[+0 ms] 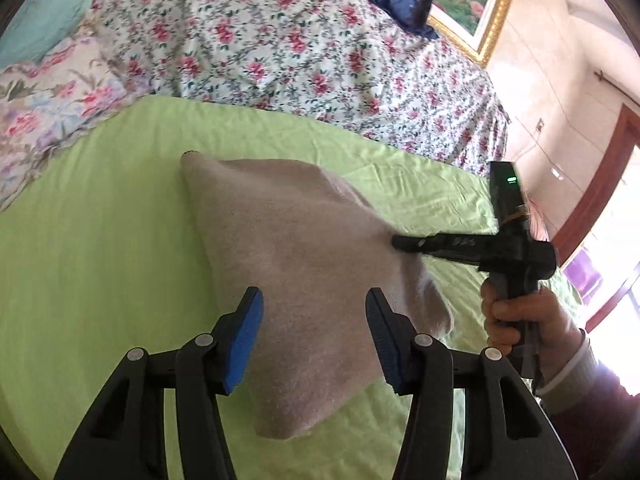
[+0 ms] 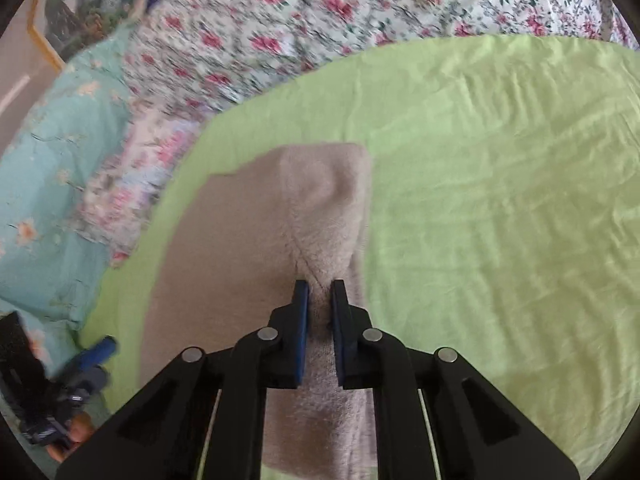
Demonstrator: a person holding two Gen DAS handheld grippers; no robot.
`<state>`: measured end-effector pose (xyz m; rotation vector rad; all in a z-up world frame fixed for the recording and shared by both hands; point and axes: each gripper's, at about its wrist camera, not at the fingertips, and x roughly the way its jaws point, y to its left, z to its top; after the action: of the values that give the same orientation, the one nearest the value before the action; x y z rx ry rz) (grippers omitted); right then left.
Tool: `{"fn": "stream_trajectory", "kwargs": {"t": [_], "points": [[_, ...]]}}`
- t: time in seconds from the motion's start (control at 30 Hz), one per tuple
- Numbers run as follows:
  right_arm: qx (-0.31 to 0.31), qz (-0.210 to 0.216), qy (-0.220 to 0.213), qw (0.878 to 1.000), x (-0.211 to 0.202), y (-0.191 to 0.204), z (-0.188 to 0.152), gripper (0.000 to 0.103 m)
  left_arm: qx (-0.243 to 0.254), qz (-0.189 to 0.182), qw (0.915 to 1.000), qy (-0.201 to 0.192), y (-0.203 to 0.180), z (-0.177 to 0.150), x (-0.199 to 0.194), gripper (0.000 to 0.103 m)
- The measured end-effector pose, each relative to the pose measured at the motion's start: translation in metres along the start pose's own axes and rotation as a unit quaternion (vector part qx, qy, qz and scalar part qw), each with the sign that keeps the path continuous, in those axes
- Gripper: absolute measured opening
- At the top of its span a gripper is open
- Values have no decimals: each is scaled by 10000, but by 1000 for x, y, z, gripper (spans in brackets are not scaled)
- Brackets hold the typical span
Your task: Fold small clothes
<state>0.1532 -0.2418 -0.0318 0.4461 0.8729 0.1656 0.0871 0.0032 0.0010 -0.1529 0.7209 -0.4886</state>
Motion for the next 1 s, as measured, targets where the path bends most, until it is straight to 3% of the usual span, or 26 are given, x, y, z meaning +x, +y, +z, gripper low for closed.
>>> {"fn": "stream_trajectory", "kwargs": {"t": [0.07,0.13,0.27,0.3,0.4,0.5,0.53,0.7,0.9,0.97,1.0], "points": [[-76,-217,147,9996,5,2,-3,21,-1,2,10000,43,1,2,4,53],[-161,-355,-168,9991,-9,15,-5,21,-74,-72,9999,74,6,5,8,52],[-358,221,-480,9980,-19,47,-5,25,-268,-442,9984,230,16,4,21,52],[-348,300,-352,9983,-10,52,-3,25,-310,-381,9983,317,19,2,27,50],[-272,-22,-243,9993,14,45,-2,25,-393,-243,9976,507,28,-13,43,44],[-174,-99,59,9998,42,27,-3,15,-408,-136,9978,505,30,-23,50,35],[-189,-140,-5,9997,44,23,-4,10,-395,-122,9979,492,28,-24,50,35],[-169,-54,-117,9998,31,26,0,15,-468,-176,9977,450,24,-22,33,34],[-681,405,-97,9968,-22,47,-47,21,-249,-237,9984,459,7,-40,7,34],[-779,233,15,9967,-25,43,-68,29,-124,-81,9980,620,5,-50,14,34],[-811,-52,110,9966,-23,37,-78,29,-115,11,9973,731,7,-55,21,32]]}}
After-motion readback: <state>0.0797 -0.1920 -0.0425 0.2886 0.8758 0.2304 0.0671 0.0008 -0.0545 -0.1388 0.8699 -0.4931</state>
